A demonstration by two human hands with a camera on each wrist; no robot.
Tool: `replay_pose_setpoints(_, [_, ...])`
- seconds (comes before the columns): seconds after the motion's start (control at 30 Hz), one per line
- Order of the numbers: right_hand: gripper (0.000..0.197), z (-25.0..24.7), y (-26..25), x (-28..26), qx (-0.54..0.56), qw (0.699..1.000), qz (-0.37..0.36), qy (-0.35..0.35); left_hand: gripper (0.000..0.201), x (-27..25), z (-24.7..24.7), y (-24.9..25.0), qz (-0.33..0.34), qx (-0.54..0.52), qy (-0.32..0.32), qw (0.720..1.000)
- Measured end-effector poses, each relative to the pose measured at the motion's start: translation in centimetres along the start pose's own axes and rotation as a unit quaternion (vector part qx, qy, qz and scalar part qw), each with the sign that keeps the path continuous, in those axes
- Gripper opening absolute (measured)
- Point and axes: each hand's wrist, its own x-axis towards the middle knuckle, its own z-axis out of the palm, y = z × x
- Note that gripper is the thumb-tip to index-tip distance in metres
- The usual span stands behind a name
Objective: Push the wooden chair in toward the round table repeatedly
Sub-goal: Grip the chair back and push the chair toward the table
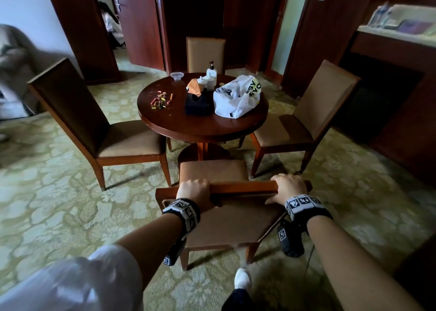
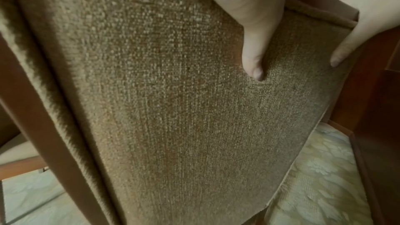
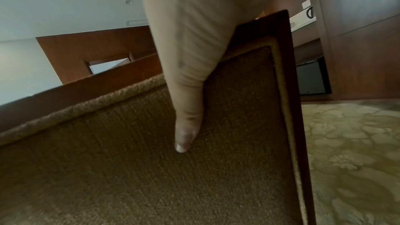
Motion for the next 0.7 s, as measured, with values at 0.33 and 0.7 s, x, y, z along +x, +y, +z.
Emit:
replay_pose_setpoints(0.33, [0.059,-0.1,-1.0,-0.1,-0.004,0.999,0.031,-0.041,0.073,-0.2,-0.2,-0.2,0.008,-0.026,-0.033,0.999])
replay_pose_setpoints(0.7, [0.035,-1.8,-3.2,2.2,-0.056,0.984,-0.013,-0.166,0.061,-0.8,-5.6,-3.2,0.039,-0.084,-0.177,0.98])
